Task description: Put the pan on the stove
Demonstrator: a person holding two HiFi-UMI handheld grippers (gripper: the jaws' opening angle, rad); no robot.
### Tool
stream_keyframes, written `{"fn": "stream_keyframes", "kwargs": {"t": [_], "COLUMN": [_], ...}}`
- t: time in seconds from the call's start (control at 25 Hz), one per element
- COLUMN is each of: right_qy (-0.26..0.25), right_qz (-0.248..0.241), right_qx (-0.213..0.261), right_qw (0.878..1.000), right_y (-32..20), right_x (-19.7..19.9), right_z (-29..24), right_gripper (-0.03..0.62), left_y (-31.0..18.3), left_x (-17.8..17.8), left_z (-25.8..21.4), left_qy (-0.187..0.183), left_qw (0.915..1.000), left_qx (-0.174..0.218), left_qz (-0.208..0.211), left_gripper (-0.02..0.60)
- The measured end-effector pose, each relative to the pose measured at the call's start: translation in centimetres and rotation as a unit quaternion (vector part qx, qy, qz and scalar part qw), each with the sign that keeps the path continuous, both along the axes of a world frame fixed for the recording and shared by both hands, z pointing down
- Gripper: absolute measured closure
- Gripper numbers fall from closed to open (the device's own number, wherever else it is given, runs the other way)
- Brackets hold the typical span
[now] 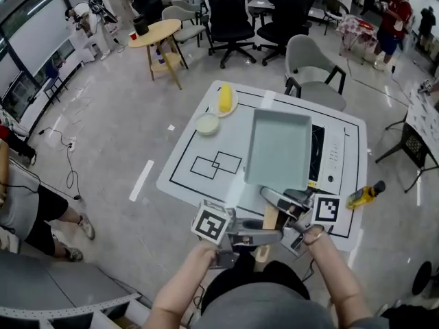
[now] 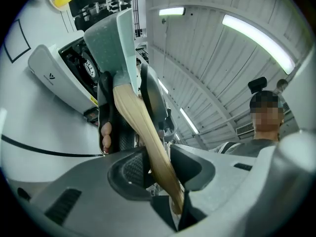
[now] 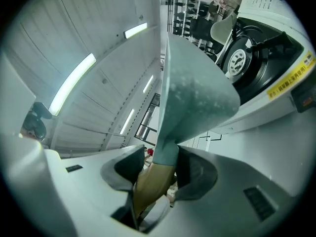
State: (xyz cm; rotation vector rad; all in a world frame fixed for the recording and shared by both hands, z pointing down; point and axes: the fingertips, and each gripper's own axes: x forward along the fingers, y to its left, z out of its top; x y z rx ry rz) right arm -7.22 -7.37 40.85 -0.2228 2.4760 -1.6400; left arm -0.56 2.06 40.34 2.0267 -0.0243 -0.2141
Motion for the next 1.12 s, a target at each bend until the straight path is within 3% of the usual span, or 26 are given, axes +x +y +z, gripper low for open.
{"fn": "stream_keyframes", "kwargs": {"t": [0.48,1.12], "right_qy": [0.015,0.006], "right_qz": [0.057,0.082], "right_qx": [-0.012,-0.03], "right_qw": [0.998,0.996], "right_y": [-3.0,-7.3], "right_x": [0.2,1.9], "right_z": [0.7,1.5], "right_gripper": [0.418,0.418], "left_y": [-2.4,-6.3], "left_x": [-0.8,0.4], "left_z": [0.0,0.8], "left_qy": [0.008,0.0], "left_qw": [0.9985,0.9963], "left_qx": [-0.012,-0.03], "left_qz": [0.052,0.08], "left_gripper": [0.457,0.457]}}
